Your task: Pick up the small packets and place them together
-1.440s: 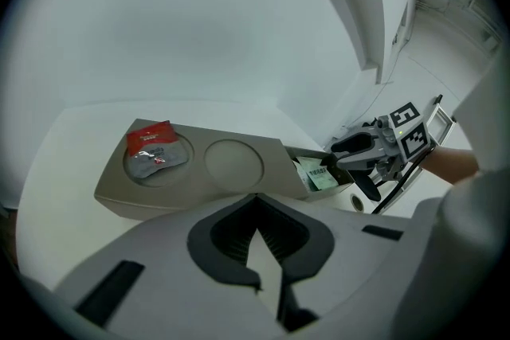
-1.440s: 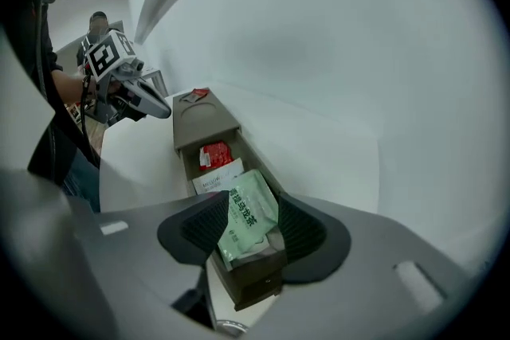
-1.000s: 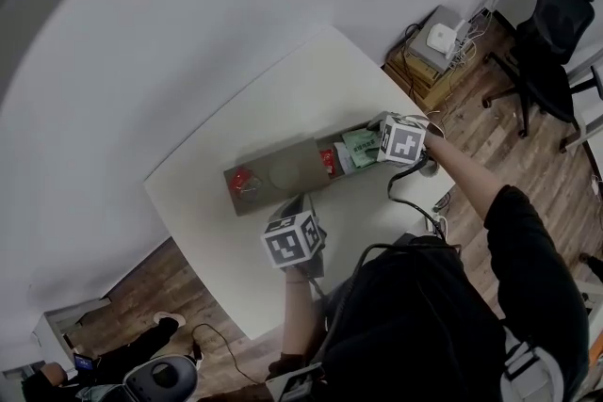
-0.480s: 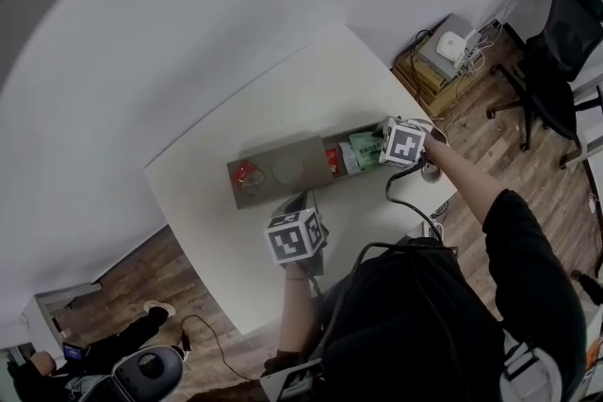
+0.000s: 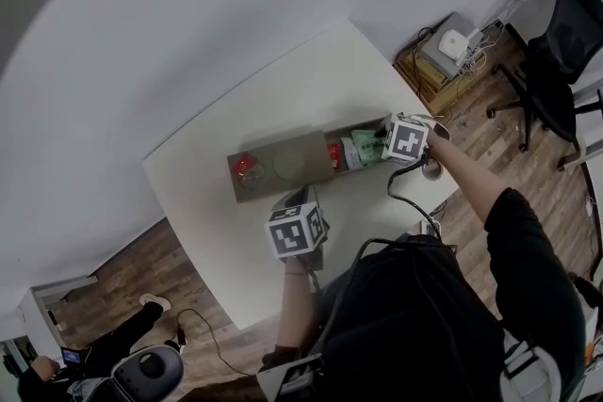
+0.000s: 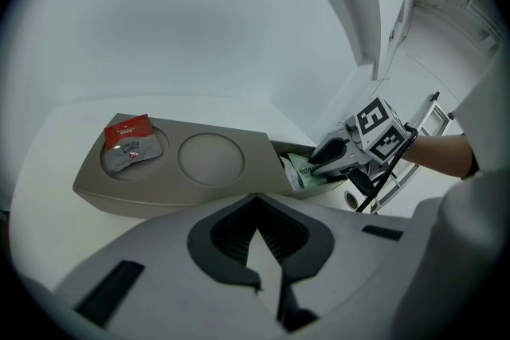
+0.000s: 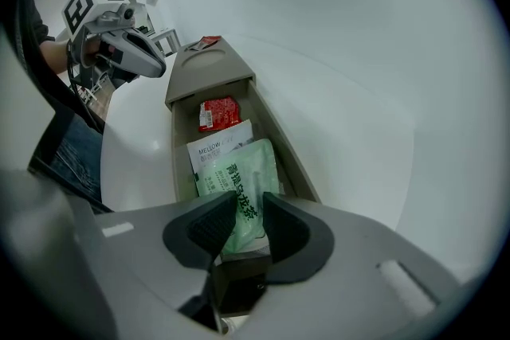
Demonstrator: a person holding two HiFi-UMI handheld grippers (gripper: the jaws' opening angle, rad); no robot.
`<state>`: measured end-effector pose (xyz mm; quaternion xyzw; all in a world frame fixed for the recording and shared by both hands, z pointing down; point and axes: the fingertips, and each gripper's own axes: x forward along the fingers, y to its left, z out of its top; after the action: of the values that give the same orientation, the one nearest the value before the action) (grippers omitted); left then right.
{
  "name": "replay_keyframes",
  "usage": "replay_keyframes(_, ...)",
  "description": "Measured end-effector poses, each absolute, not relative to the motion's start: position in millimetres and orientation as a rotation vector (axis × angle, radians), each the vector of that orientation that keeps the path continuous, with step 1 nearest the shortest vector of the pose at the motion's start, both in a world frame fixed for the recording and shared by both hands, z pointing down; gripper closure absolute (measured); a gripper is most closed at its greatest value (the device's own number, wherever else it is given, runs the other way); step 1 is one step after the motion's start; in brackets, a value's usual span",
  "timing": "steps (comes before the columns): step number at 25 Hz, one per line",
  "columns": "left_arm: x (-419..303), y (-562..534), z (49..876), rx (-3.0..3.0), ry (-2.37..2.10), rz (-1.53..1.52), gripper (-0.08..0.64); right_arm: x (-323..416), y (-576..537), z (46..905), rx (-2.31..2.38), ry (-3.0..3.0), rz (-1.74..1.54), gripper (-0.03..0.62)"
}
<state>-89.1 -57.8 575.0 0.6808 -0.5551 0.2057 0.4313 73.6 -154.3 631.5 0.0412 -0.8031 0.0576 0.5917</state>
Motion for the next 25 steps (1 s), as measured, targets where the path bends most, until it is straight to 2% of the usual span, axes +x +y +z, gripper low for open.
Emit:
replay_keyframes(10, -91.5, -57.1, 575.1, 1.689, -1.388, 0.506, 0.563, 72.7, -151.3, 628.2, 0.062, -1.857, 0.117, 0.525)
replay_keyframes(25, -95.5, -52.4, 573.6, 1.684, -1.399, 0.495, 0.563, 76.5, -158.4, 575.6, 0.102, -1.922, 0.016, 0.528)
